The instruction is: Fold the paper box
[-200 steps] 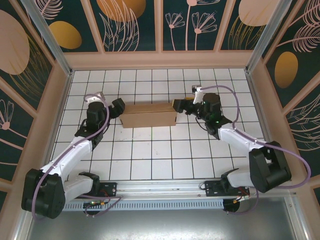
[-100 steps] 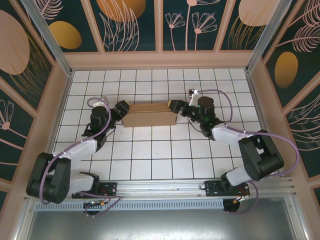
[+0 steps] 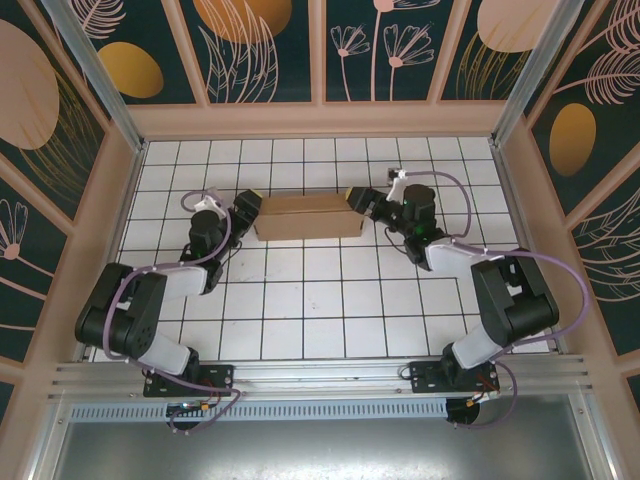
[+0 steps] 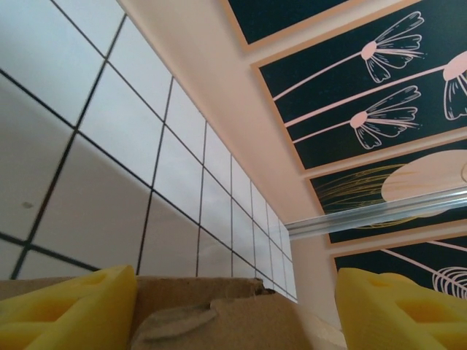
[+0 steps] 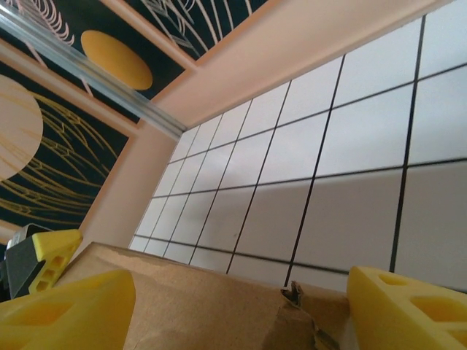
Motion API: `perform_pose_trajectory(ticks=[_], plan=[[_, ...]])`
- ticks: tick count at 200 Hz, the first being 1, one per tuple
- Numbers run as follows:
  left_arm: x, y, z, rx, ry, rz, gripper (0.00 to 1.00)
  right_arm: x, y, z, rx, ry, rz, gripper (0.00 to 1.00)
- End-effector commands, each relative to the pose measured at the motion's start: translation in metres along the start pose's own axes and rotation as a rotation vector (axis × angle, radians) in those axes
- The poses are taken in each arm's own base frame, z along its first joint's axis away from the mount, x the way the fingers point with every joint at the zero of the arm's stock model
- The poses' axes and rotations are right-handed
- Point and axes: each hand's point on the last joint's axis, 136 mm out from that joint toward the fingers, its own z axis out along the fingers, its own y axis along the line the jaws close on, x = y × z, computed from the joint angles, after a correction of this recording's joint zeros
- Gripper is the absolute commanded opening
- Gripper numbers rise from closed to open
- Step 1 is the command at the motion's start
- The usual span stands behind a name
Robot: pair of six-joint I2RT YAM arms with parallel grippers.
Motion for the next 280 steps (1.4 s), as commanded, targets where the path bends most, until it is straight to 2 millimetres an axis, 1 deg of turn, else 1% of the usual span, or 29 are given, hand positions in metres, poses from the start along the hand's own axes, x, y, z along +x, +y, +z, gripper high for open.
perform_pose_trajectory(ticks=[1,21,40,58,85,100,105,124,131,150,167,195,230,246,266,280], plan=[[0.02,-0.055,0.016,0.193,0.075,-0.011,0.71,-0.014,0.022,0.009,-0.124,0.016,-0.037,0.76],[0.021,-0.051,0.028,0.168,0.069,-0.011,0.72,-0.022,0.006,0.011,-0.105,0.012,-0.01,0.77],[0.018,-0.042,0.035,0.116,0.053,0.002,0.74,-0.021,-0.005,0.014,-0.086,0.033,0.021,0.79],[0.016,-0.037,0.04,0.071,0.052,0.036,0.76,-0.019,-0.015,0.017,-0.047,0.047,0.049,0.82],[0.011,-0.03,0.044,0.008,0.041,0.068,0.81,-0.018,-0.019,0.016,-0.022,0.048,0.059,0.87],[0.007,-0.027,0.046,-0.012,0.037,0.075,0.84,-0.021,-0.02,0.015,-0.014,0.044,0.058,0.91],[0.007,-0.027,0.046,-0.013,0.036,0.076,0.86,-0.024,-0.02,0.014,-0.012,0.04,0.058,0.98],[0.002,-0.026,0.044,-0.023,0.026,0.083,0.94,-0.033,-0.019,0.01,0.002,0.014,0.045,0.99],[0.001,-0.028,0.043,-0.02,0.024,0.091,0.98,-0.037,-0.018,0.009,0.004,0.007,0.037,0.99],[-0.002,-0.03,0.038,-0.03,0.012,0.11,0.98,-0.043,-0.014,0.005,0.015,-0.001,0.018,0.99],[-0.008,-0.033,0.032,-0.052,-0.005,0.149,0.99,-0.047,-0.015,0.0,0.039,-0.01,0.009,0.99],[-0.025,-0.03,0.021,-0.109,-0.054,0.192,0.99,-0.056,-0.016,-0.008,0.057,-0.039,0.006,0.99],[-0.04,-0.029,0.011,-0.142,-0.086,0.211,0.99,-0.068,-0.013,-0.018,0.041,-0.063,0.002,0.99],[-0.046,-0.031,0.008,-0.14,-0.1,0.225,0.99,-0.072,-0.017,-0.021,0.06,-0.075,0.001,0.99],[-0.049,-0.034,0.005,-0.146,-0.101,0.267,0.99,-0.074,-0.021,-0.023,0.081,-0.079,-0.013,0.99],[-0.059,-0.037,-0.003,-0.171,-0.134,0.318,0.99,-0.082,-0.023,-0.028,0.126,-0.099,-0.055,0.99]])
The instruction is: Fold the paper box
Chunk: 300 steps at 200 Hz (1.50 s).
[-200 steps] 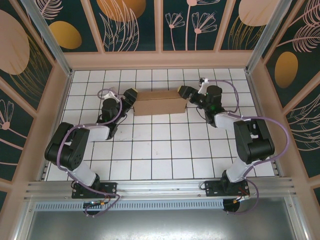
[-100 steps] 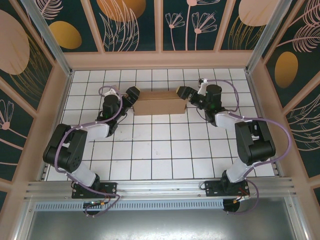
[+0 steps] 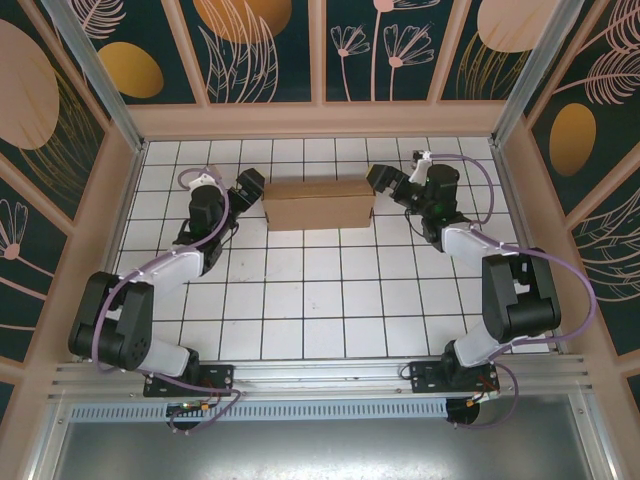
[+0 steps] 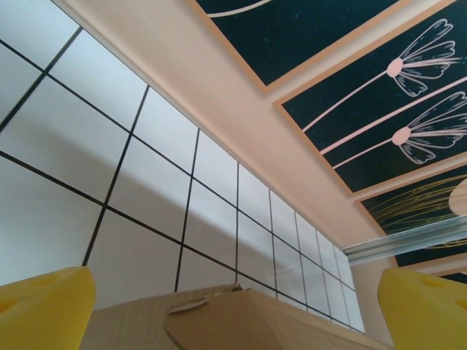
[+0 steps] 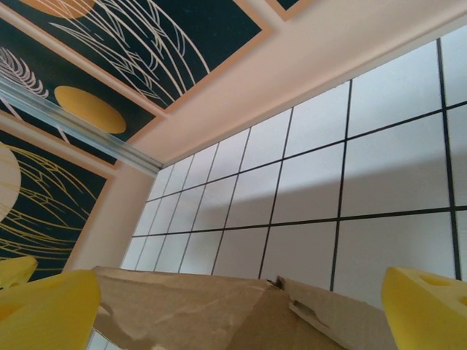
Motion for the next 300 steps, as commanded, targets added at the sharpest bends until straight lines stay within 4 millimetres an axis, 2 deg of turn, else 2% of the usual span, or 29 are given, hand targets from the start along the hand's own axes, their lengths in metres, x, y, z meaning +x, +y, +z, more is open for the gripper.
perform_pose_trajectory(ticks=[1,30,52,66,81,97,111,124,131,147,169,184,195,227,251,271,300], plan=[[-0.024,-0.01,-0.012,-0.022,-0.064,0.102,0.99,-0.027,0.011,-0.012,0.031,-0.066,-0.089,0.99],[-0.067,-0.003,-0.039,-0.17,-0.238,0.234,0.99,-0.066,-0.011,-0.037,0.314,-0.234,-0.22,0.99],[-0.091,-0.019,-0.049,-0.199,-0.303,0.413,0.99,-0.1,-0.016,-0.052,0.444,-0.32,-0.269,0.99],[-0.087,-0.041,-0.049,-0.1,-0.297,0.602,0.98,-0.111,-0.009,-0.057,0.377,-0.335,-0.301,0.99],[-0.087,-0.049,-0.048,-0.083,-0.296,0.773,0.95,-0.108,0.021,-0.06,0.13,-0.311,-0.41,0.9],[-0.08,-0.059,-0.057,-0.025,-0.335,1.009,0.88,-0.105,0.045,-0.063,0.025,-0.292,-0.619,0.78],[-0.071,-0.061,-0.068,0.016,-0.381,1.186,0.84,-0.101,0.051,-0.067,0.05,-0.283,-0.851,0.76],[-0.054,-0.055,-0.06,0.04,-0.285,1.333,0.79,-0.086,0.059,-0.075,-0.002,-0.275,-1.085,0.74],[-0.046,-0.053,-0.059,0.072,-0.247,1.389,0.75,-0.077,0.063,-0.079,-0.041,-0.276,-1.184,0.7],[-0.037,-0.047,-0.056,0.122,-0.196,1.445,0.68,-0.06,0.065,-0.078,-0.096,-0.219,-1.324,0.62],[-0.02,-0.028,-0.046,0.155,-0.075,1.563,0.61,-0.039,0.067,-0.075,-0.182,-0.161,-1.395,0.62],[-0.017,-0.017,-0.044,0.198,-0.008,1.564,0.58,-0.033,0.058,-0.068,-0.148,-0.119,-1.409,0.65],[-0.016,-0.017,-0.046,0.243,0.009,1.539,0.58,-0.026,0.053,-0.066,-0.137,-0.093,-1.428,0.65],[0.01,-0.011,-0.048,0.361,0.135,1.557,0.6,-0.01,0.038,-0.058,-0.106,-0.021,-1.471,0.65],[0.01,-0.012,-0.042,0.371,0.147,1.543,0.6,-0.006,0.03,-0.052,-0.108,0.008,-1.461,0.62],[0.007,-0.007,-0.03,0.35,0.166,1.534,0.54,-0.006,0.025,-0.046,-0.095,0.023,-1.446,0.6],[0.001,-0.004,-0.021,0.318,0.154,1.54,0.52,-0.006,0.019,-0.043,-0.078,0.028,-1.43,0.59]])
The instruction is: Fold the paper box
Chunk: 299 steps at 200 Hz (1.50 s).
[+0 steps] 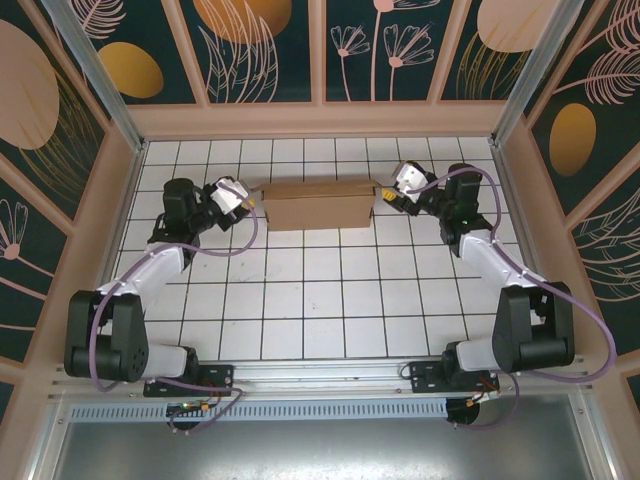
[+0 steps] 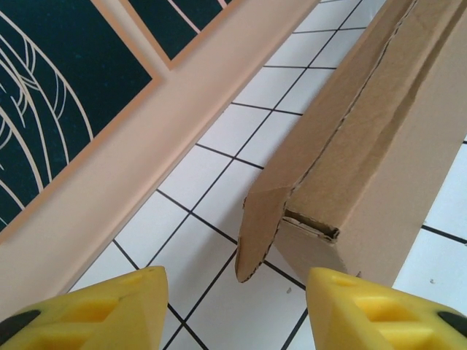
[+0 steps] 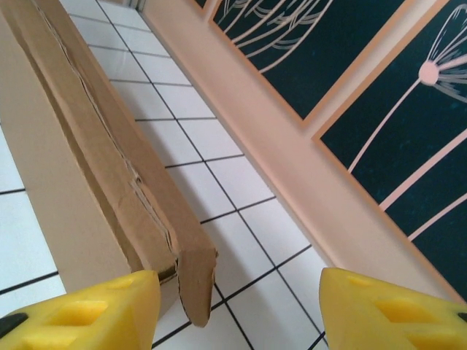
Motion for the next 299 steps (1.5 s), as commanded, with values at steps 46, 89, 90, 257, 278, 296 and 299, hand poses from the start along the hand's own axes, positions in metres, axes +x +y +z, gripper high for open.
perform_pose_trajectory(ticks=[46,89,90,257,278,296,299], plan=[[-0.007,0.005,0.014,0.008,-0.009,0.036,0.48,0.012,-0.002,0.009,0.005,0.037,0.008,0.58],[-0.003,-0.001,0.03,0.026,0.04,0.066,0.42,0.013,0.001,0.011,-0.009,0.038,0.015,0.56],[-0.003,-0.001,0.03,0.026,0.04,0.067,0.42,0.013,0.001,0.011,-0.008,0.039,0.014,0.56],[-0.007,0.0,0.034,0.038,0.052,0.083,0.0,0.016,0.004,0.028,-0.051,0.078,0.013,0.5],[-0.006,-0.002,0.034,0.044,0.056,0.078,0.0,0.016,0.01,0.033,-0.096,0.081,0.014,0.49],[-0.004,-0.004,0.033,0.043,0.057,0.08,0.0,0.019,0.015,0.036,-0.115,0.093,0.018,0.46],[-0.003,-0.005,0.032,0.042,0.058,0.078,0.0,0.019,0.015,0.037,-0.116,0.093,0.018,0.45]])
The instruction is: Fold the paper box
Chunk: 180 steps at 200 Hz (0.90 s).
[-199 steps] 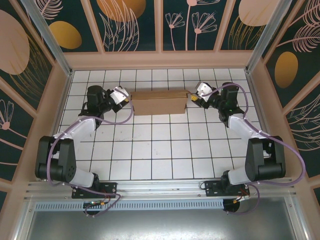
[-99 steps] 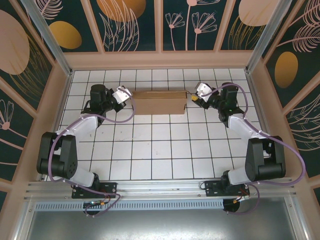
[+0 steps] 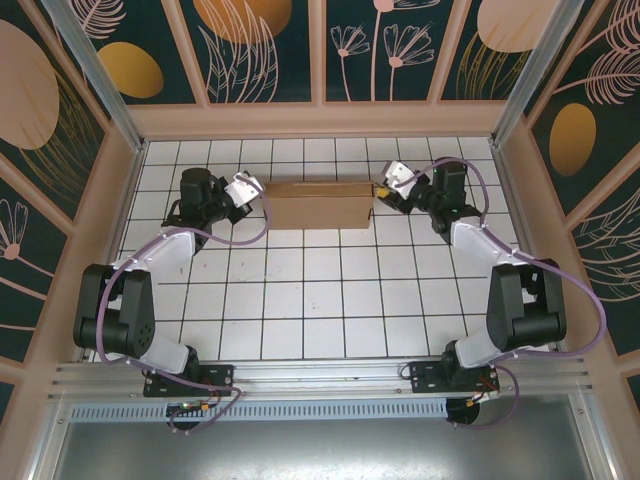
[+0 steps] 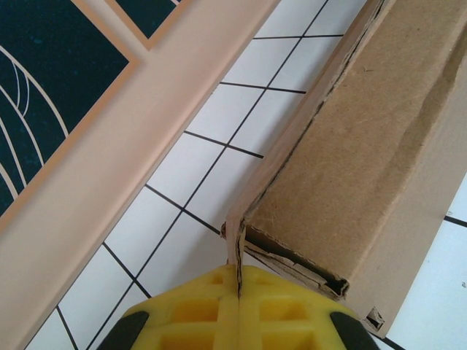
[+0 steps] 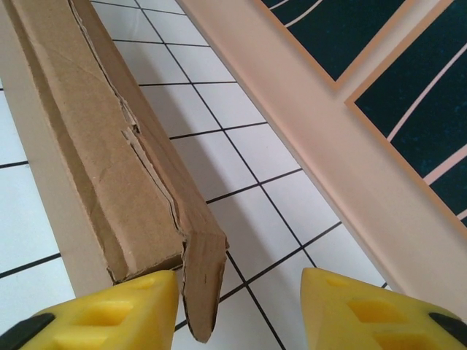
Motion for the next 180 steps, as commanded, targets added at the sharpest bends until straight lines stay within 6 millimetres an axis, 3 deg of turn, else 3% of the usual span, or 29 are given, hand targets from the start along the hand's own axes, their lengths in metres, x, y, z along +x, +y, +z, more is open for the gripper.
perform_pose_trajectory(ticks=[1,41,110,180], plan=[[-0.009,-0.001,-0.004,0.007,-0.018,0.021,0.0,-0.002,0.007,0.007,-0.048,0.004,-0.009,0.45],[-0.009,0.001,-0.004,-0.003,-0.017,0.008,0.0,0.004,0.013,0.01,-0.064,0.012,-0.002,0.43],[-0.013,-0.005,-0.01,0.01,-0.036,0.003,0.0,-0.003,0.007,0.018,-0.064,-0.011,0.048,0.17],[-0.014,-0.004,-0.011,0.005,-0.03,-0.019,0.0,-0.009,0.013,0.02,-0.058,-0.011,0.069,0.28]])
